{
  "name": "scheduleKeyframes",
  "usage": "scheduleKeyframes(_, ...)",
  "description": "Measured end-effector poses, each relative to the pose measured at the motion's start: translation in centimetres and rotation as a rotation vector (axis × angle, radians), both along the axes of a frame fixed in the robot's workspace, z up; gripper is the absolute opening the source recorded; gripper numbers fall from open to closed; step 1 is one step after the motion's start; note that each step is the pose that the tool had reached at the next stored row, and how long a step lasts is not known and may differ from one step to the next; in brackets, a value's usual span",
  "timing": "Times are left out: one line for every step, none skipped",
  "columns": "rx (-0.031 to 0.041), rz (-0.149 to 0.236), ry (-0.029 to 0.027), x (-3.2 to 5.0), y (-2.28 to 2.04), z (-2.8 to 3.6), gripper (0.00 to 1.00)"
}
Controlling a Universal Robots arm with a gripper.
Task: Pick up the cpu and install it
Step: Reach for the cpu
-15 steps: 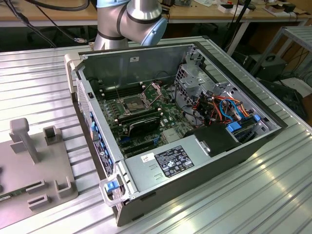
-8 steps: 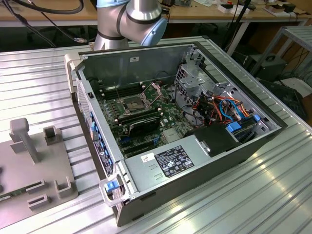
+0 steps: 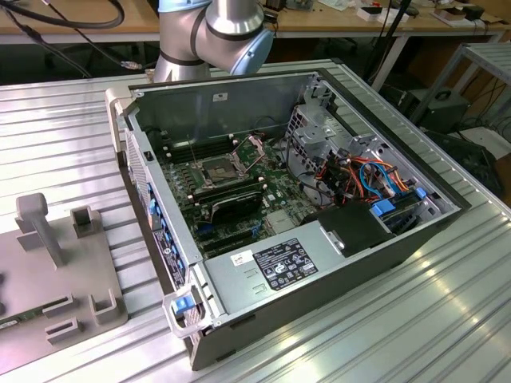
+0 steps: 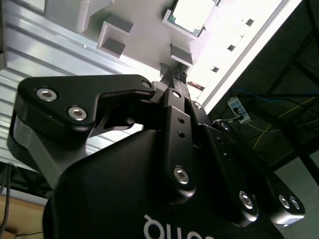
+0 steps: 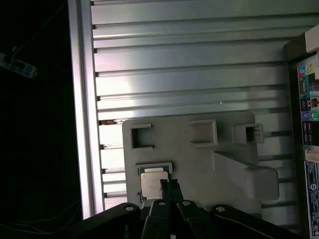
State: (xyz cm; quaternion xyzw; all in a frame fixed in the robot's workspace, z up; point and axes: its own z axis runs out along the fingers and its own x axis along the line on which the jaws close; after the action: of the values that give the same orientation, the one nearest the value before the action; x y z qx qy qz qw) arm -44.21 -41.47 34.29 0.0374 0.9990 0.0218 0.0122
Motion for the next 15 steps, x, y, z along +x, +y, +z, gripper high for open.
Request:
scheduleKeyframes(0.0,0.0,0.0,-0.12,0.0,-0.06,0.11)
scheduleKeyframes(0.0,0.0,0.0,-0.26,0.0,-0.14,0.11)
scheduleKeyframes(0.0,0.0,0.0,-0.39,0.0,-0.21,0.11)
scheduleKeyframes(0.0,0.0,-0.0001,-0.51,0.0,-0.31,0.11)
scheduleKeyframes(0.0001,0.0,-0.0002,-0.58,0.0,-0.42,0.11)
scheduleKeyframes(0.0,0.0,0.0,-0.66,-0.01,-0.64,0.11)
scheduleKeyframes(0.0,0.0,0.0,-0.71,-0.01,-0.8,0.11)
scheduleKeyframes(0.0001,0.0,-0.0001,-0.79,0.0,-1.07,0.11)
scheduleKeyframes(0.0,0.0,0.0,-0.81,-0.01,-1.23,0.11)
scheduleKeyframes(-0.0001,0.0,0.0003,-0.82,-0.01,-1.39,0.11)
scheduleKeyframes(-0.0001,0.0,0.0007,-0.85,-0.01,-1.57,0.11)
scheduleKeyframes(-0.0002,0.0,0.001,-0.86,-0.01,-1.71,0.11)
scheduleKeyframes(-0.0003,0.0,0.0013,-0.88,-0.01,-1.87,0.11)
scheduleKeyframes(-0.0005,0.0,0.0016,-0.9,-0.03,-1.97,0.11)
scheduleKeyframes(-0.0011,0.0,0.0017,-0.95,-0.1,-2.12,0.11)
